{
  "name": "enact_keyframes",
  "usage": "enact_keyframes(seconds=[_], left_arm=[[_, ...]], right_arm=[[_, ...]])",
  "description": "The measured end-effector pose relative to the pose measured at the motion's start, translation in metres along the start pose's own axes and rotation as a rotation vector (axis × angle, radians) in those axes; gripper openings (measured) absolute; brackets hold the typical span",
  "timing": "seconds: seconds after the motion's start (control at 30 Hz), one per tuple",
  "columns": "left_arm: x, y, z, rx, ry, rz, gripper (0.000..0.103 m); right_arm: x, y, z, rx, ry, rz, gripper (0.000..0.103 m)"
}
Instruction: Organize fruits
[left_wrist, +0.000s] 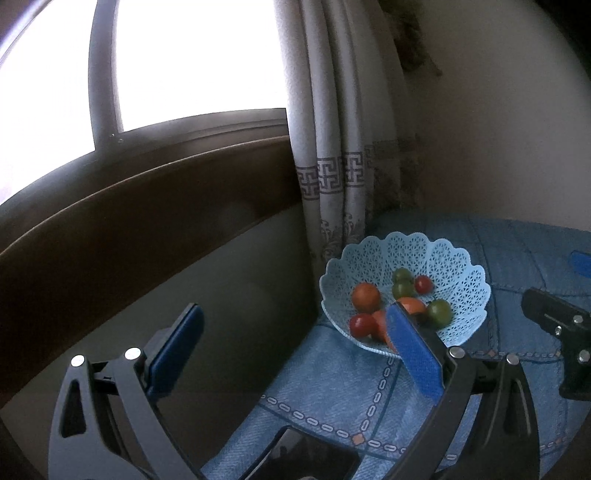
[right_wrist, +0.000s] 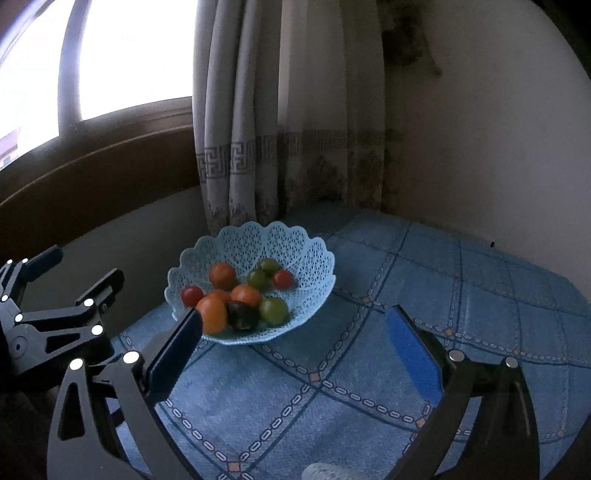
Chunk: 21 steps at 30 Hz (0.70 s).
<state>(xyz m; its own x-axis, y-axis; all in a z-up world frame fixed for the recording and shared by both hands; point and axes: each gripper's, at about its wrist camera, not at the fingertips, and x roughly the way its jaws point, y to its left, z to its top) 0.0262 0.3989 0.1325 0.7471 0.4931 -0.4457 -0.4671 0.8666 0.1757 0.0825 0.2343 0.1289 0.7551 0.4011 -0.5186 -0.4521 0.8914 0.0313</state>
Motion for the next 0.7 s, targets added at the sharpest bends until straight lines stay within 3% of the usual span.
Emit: enact_keyframes(seconds=[0.7], left_arm=[[0.003,-0.007,-0.002,0.018,0.008,0.003,0.100]], right_arm=[[0.005,0.010,-0.008,-0.044,0.013,-0.010,0.098]])
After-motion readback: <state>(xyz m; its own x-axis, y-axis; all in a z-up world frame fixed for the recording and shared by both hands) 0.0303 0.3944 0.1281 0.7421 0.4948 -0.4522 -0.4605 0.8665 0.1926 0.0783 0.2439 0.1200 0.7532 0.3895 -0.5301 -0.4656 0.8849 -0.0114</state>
